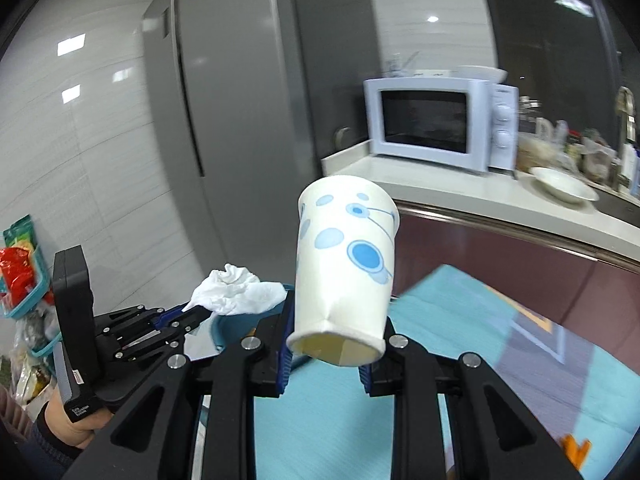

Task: Collect trash
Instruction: 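Carry tissue and paper cup toward the blue bin with both tools, then lower the tissue and cup into the blue bin and open both tools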

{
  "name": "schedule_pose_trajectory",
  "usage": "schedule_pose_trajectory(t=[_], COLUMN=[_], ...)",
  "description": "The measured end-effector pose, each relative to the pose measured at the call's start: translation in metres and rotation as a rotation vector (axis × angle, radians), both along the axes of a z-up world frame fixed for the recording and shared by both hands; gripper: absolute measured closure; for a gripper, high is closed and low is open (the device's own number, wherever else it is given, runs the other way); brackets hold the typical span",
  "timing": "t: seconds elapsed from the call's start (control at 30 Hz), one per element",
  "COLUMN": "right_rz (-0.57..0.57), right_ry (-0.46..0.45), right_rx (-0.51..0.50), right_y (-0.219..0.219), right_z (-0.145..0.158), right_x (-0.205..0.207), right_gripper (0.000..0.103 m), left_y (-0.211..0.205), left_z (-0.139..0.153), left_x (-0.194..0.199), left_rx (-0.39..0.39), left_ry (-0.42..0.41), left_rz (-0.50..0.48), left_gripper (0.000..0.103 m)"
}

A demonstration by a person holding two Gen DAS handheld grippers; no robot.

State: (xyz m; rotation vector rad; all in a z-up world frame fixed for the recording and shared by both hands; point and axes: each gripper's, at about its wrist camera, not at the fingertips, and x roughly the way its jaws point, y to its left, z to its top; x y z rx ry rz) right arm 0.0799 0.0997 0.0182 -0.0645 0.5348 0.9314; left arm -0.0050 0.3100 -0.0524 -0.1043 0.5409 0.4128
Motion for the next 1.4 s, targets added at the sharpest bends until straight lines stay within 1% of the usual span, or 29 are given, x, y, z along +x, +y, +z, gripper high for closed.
schedule_pose_trajectory(t=[0.2,0.3,0.57,0.77,0.87,1.0,1.13,1.4], right_rz=[0.07,0.096,0.126,0.128,0.128,0.127,0.124,0.125], right_ry=[0.012,0.02,0.054,0.084,0.109,0.141,0.172,0.211], right_rx=[-0.03,-0.047,-0.097,-0.148,-0.179,-0.24,-0.276,-0.347], right_y=[0.061,0.087,0.138,0.168,0.182,0.201,0.21,0.224], right_z=[-0.005,-0.011,-0.03,-0.047,-0.058,-0.078,-0.096,-0.119], right_x=[0.0,0.001,0.014,0.029,0.039,0.05,0.058,0.07], right_gripper=[0.079,0.079,0.079,0.079,0.079,0.079,0.079,0.079], left_y=[0.041,0.054,0.086,0.103,0.111,0.123,0.134,0.153], left_z=[-0.002,-0.003,-0.007,-0.013,-0.02,-0.038,-0.056,-0.088], left_x=[-0.013,-0.015,-0.016,-0.003,0.006,0.023,0.039,0.063], left_rx=[-0.005,-0.008,-0.024,-0.038,-0.052,-0.091,-0.118,-0.162], left_ry=[0.008,0.01,0.012,0.018,0.027,0.052,0.08,0.125], left_rz=[0.063,0.087,0.132,0.144,0.144,0.141,0.143,0.136], left_gripper=[0.095,0.095,0.095,0.095,0.095,0.095,0.095,0.095])
